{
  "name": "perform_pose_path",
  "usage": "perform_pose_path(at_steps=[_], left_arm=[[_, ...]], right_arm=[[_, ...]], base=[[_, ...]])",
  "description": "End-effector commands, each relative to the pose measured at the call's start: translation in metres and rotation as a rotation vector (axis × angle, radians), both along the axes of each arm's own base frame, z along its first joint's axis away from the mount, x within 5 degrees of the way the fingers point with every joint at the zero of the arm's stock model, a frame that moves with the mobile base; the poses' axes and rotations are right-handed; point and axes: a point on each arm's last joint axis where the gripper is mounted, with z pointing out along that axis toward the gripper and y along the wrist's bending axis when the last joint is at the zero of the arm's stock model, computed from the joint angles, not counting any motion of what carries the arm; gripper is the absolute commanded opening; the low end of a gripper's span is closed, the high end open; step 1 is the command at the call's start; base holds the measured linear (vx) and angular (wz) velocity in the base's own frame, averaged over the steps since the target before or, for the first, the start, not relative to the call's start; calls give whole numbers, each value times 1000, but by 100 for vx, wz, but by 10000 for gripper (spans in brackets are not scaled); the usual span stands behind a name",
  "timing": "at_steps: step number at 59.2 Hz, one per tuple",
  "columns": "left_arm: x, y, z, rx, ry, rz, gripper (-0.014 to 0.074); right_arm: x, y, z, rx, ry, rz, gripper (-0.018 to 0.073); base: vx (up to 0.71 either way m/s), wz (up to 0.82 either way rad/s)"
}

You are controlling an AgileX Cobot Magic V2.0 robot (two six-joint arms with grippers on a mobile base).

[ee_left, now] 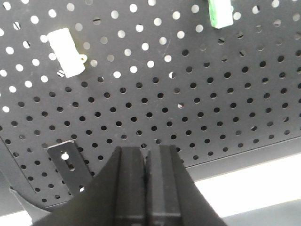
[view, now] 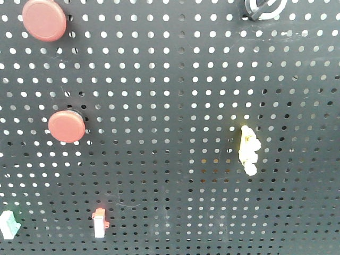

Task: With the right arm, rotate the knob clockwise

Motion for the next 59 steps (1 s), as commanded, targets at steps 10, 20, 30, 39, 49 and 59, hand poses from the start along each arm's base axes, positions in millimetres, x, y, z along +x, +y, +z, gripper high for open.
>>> perform_pose_path(at_steps=[10,20,30,39,49,59], left_arm=[[1,-1,1,-9,-53,-5,-6],[1,-1,1,-9,-53,-5,-6],[1,-1,1,-9,-53,-5,-6],[1,-1,1,-9,-53,-5,-6],[1,-1,1,-9,-53,-5,-6],[1,-1,1,-9,-53,-5,-6]], right_arm=[[0,1,5,-17,-78,5,-10],[0,1,5,-17,-78,5,-10],[0,1,5,-17,-78,5,-10],[0,1,5,-17,-78,5,-10],[0,1,5,-17,-78,5,-10],[0,1,5,-17,-78,5,-10]], base=[[0,0],[0,0],[0,0],[0,0],[0,0],[0,0]])
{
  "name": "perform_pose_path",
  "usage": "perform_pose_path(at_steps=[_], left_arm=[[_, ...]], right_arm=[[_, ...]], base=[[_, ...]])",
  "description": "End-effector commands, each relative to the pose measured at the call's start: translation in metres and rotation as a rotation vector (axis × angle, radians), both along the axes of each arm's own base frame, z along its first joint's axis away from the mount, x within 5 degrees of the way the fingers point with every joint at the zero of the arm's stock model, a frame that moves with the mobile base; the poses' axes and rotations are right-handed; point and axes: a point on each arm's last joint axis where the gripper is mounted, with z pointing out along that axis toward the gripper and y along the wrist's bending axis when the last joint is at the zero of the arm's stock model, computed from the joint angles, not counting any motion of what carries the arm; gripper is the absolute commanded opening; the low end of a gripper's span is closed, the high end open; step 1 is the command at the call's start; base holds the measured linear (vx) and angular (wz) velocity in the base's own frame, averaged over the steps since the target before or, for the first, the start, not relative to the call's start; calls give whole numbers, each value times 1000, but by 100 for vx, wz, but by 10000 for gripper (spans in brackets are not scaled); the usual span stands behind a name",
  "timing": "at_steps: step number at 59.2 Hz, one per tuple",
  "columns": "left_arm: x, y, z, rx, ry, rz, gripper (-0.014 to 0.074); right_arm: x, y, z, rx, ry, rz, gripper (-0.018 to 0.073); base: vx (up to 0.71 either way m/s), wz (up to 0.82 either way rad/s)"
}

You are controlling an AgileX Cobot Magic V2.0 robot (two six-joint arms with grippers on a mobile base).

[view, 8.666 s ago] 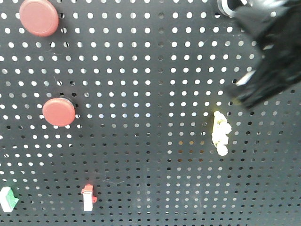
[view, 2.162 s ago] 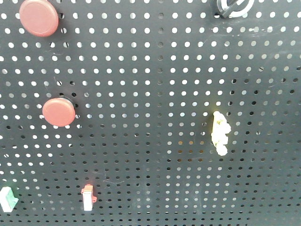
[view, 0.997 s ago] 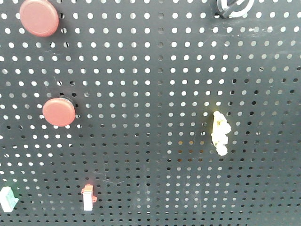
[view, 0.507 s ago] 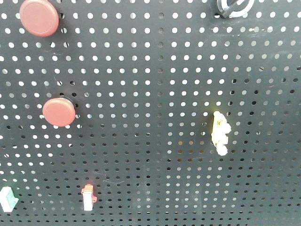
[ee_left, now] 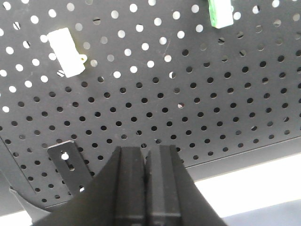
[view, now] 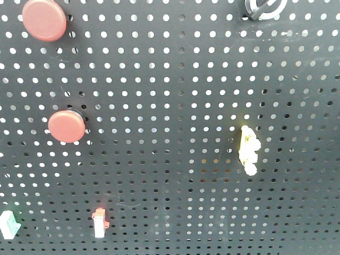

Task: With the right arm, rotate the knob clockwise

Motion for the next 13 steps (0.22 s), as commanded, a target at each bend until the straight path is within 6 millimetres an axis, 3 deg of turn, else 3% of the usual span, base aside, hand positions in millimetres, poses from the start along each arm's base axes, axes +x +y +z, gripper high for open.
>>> perform_pose_path(at_steps=[1,13], left_arm=[[1,-1,1,-9,-53,-5,-6],[1,-1,1,-9,-53,-5,-6]], right_arm=[[0,1,5,-17,-79,5,-10],[0,1,5,-17,-79,5,-10]], base=[[0,0],[0,0]])
